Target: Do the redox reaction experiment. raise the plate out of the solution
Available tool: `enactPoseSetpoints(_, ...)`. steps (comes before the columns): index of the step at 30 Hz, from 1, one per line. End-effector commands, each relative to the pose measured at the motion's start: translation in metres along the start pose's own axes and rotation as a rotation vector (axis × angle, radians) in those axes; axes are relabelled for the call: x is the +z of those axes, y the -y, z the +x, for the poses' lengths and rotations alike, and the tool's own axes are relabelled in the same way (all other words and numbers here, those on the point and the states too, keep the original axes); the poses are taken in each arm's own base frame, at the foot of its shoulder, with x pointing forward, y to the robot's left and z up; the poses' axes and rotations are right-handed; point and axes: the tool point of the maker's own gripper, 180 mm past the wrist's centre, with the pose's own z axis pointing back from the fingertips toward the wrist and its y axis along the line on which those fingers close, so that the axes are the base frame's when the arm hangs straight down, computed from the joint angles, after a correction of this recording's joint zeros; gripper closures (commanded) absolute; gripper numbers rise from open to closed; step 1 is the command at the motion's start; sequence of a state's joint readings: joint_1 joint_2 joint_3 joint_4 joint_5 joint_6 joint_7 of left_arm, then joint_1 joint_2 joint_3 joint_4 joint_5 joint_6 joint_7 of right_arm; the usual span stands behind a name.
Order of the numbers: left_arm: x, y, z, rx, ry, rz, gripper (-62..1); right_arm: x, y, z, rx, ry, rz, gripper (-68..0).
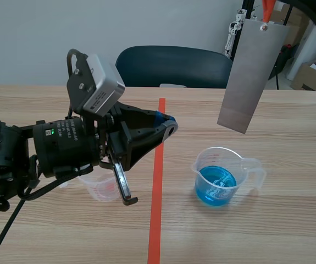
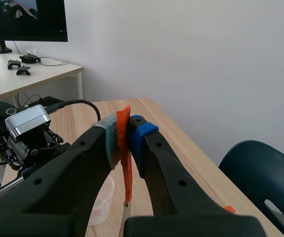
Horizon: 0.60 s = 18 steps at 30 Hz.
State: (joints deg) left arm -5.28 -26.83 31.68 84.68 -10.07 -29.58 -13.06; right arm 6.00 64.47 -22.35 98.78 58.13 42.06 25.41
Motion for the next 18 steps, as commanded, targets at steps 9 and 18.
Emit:
enactPoseSetpoints(9,-0.0019,-0.0034,0.0179,-0.008,0.069,0.009,-2.7,-0.0011,-0.0004,0.0117,0.015,0.023,0.015,0.2)
enactPoseSetpoints(18,-0.0018,-0.0034,0.0188,-0.008,0.074,0.009,-2.7,-0.0011,-0.0004,0.0117,0.015,0.023,0.015,0.2)
